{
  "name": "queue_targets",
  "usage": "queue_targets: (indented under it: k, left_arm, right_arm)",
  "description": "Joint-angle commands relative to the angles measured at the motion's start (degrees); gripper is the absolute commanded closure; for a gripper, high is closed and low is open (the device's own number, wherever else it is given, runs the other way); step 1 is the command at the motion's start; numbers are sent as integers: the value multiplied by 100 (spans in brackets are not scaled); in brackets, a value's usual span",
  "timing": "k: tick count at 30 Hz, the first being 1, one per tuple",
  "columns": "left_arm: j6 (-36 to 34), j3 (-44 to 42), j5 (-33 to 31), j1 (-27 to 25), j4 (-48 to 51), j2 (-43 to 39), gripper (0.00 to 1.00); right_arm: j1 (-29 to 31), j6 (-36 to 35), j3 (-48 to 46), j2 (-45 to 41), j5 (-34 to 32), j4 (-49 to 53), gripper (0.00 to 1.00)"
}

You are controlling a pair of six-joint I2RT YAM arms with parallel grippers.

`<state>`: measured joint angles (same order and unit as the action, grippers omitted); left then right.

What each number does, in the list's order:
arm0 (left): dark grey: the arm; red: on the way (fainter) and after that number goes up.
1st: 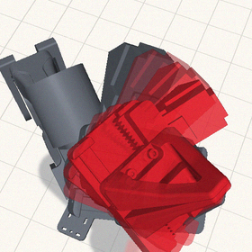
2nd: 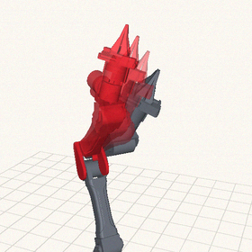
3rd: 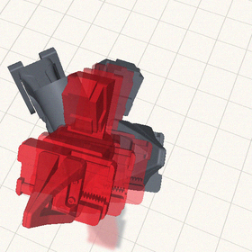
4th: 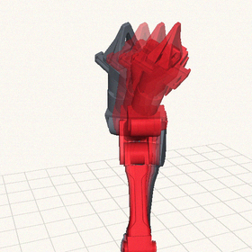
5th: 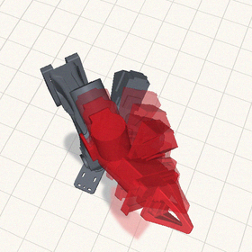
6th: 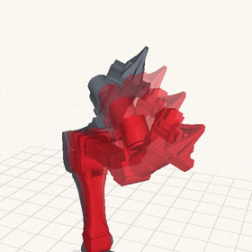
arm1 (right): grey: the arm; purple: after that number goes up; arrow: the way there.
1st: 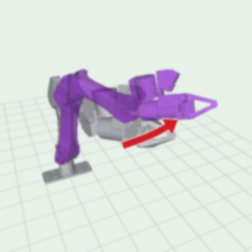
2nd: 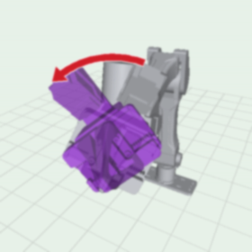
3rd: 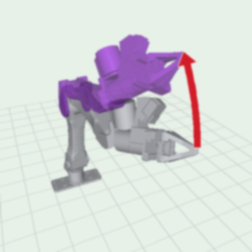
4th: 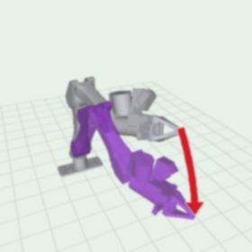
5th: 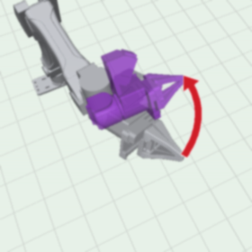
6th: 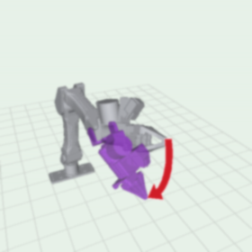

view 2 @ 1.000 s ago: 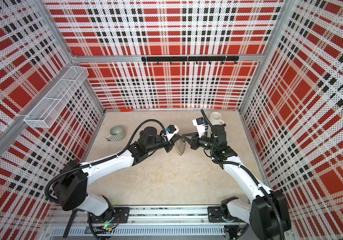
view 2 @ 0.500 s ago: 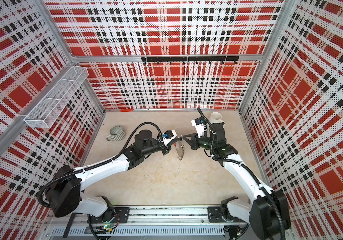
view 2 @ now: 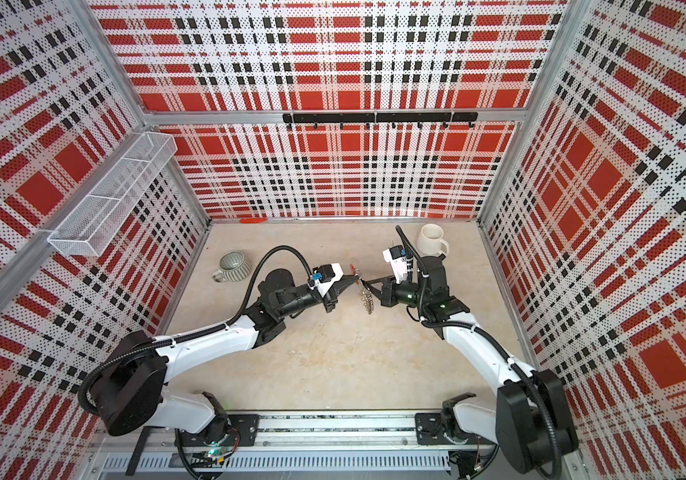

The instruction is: Put the keys on the keyring

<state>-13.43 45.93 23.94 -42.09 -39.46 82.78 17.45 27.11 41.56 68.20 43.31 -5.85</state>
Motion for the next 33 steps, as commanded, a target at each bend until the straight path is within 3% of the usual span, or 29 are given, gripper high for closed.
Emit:
queue_targets:
  k: [1,6,10,14,20,27,33]
  left_arm:
    - [471,-22,225,109,-678,-201,100]
    - [782,-177,683,230,-934,-207,100]
    - [1284,-271,1156,384,-1334,-201,100]
    - [1799,-313,1572,572,-1700,-202,100]
    - [2751,-411,2042,770,-2689,-83,100]
    - [4313,-626,2211,1006,-4808,312,100]
    - [4508,-594,2242,1048,-4939,374,100]
  right_arm:
    - [27,202,-92,-499,-362,-884,100]
    - [29,187,-261,-883,-897,-1152,100]
    - [24,285,-401,-1061,-952,-1434,97]
    - [30,417,-448,-920,-349,-1946,76]
    - [239,924,-366,-408,400,-2602,61]
    - [533,1075,-390,-241,477,-3113,55]
    - [540,1130,-420,-307,494,-3293,54]
